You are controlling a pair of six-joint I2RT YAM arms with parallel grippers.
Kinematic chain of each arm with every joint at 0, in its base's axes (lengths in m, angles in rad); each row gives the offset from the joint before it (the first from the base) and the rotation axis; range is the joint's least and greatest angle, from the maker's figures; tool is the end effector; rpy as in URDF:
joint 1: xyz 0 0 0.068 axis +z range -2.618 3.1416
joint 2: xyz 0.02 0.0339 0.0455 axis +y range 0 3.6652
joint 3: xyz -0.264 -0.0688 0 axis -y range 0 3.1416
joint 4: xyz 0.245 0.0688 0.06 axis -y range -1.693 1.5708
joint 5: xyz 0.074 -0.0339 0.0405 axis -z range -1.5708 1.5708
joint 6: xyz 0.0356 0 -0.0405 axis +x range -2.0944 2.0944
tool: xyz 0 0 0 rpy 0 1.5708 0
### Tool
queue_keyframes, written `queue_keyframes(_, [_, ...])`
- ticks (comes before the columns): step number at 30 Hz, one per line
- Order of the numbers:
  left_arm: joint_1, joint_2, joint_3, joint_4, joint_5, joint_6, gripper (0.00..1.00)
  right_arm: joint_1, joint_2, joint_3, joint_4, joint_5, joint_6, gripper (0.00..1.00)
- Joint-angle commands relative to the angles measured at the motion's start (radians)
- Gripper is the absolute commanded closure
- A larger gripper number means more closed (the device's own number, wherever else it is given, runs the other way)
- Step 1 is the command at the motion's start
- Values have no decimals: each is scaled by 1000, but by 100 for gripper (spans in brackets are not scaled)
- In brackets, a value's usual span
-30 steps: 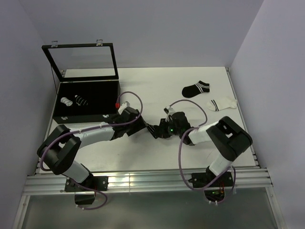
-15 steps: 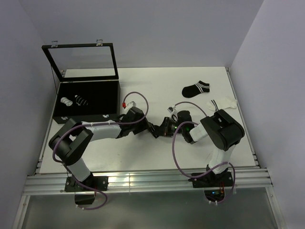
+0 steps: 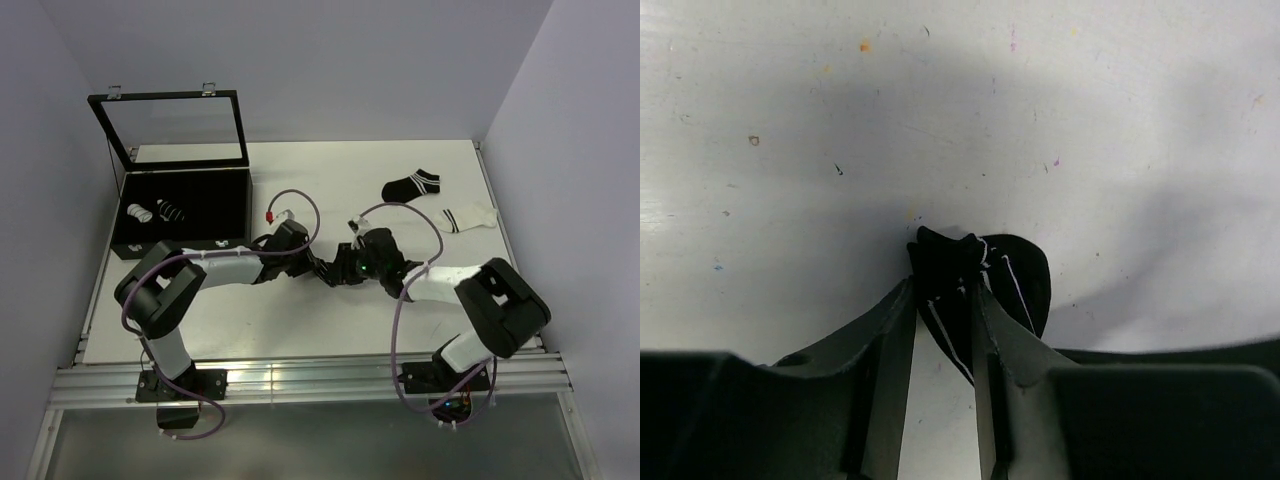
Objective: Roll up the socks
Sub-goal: Roll the sock at the center of the board.
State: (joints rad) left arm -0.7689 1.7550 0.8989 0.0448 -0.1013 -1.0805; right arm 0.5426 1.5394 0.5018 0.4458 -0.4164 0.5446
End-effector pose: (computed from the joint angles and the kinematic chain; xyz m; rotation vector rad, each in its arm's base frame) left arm 0.2537 -0.2405 0.1480 -0.4400 2.4736 -0.7238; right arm 0.2292 0.1550 0.1374 -0.2558 2.2932 1.0464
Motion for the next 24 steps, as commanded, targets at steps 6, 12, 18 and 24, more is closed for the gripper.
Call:
queue_keyframes(6, [-4, 14, 43, -154, -29, 54, 68, 243, -177, 75, -226, 579, -264, 57])
queue_keyframes(12, [-4, 3, 60, -175, -32, 67, 68, 375, -187, 72, -194, 792, -337, 57])
queue_keyframes(18, [-4, 3, 63, -181, -26, 65, 68, 457, -131, 99, -162, 854, -414, 55])
queue_keyframes(24, [-6, 6, 72, -187, -20, 70, 68, 503, -62, 133, -150, 878, -451, 54])
